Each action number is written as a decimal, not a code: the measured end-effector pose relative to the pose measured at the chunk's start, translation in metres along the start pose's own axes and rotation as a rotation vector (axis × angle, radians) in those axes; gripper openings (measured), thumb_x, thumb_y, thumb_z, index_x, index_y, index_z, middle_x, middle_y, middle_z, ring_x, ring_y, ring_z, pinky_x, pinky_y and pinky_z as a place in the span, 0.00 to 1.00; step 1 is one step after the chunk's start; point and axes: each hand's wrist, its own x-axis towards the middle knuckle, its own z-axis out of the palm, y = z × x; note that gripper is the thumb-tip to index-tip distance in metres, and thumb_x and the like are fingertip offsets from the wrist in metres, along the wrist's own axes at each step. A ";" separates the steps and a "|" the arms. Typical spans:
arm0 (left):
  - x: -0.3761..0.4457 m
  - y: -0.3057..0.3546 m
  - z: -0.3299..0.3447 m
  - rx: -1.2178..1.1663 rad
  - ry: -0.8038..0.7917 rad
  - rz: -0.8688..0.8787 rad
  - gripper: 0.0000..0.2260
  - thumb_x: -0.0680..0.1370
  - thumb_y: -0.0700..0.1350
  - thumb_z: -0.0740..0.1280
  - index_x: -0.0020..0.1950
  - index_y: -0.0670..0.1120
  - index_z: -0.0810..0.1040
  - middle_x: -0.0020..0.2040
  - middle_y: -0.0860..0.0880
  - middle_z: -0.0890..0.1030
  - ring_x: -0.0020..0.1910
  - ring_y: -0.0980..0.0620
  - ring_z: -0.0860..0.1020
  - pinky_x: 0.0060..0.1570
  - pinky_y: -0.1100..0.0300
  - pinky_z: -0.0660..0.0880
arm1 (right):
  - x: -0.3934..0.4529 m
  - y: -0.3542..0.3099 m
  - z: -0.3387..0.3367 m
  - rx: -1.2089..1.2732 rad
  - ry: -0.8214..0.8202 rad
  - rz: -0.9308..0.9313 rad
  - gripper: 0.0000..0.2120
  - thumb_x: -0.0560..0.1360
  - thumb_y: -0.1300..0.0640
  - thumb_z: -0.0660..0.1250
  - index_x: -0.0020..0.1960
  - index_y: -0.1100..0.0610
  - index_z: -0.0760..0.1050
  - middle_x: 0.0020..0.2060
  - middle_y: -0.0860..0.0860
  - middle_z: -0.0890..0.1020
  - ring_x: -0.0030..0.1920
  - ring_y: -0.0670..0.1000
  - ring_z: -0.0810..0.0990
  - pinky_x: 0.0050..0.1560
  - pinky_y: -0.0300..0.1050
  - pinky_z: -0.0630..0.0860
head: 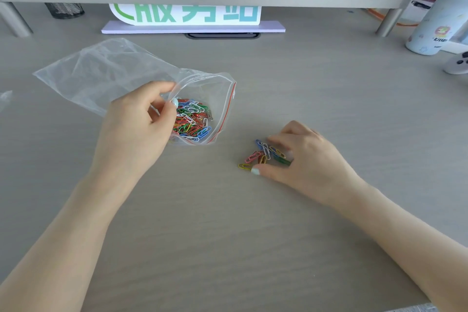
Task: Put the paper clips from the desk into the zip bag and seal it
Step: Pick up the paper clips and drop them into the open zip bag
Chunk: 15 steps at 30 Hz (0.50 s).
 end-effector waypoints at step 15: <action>-0.001 -0.002 0.000 0.012 -0.012 -0.018 0.12 0.76 0.41 0.63 0.56 0.52 0.78 0.35 0.53 0.79 0.32 0.59 0.75 0.31 0.71 0.67 | 0.007 0.005 0.008 0.300 0.024 -0.005 0.06 0.73 0.56 0.69 0.47 0.49 0.82 0.41 0.46 0.77 0.38 0.46 0.75 0.39 0.37 0.69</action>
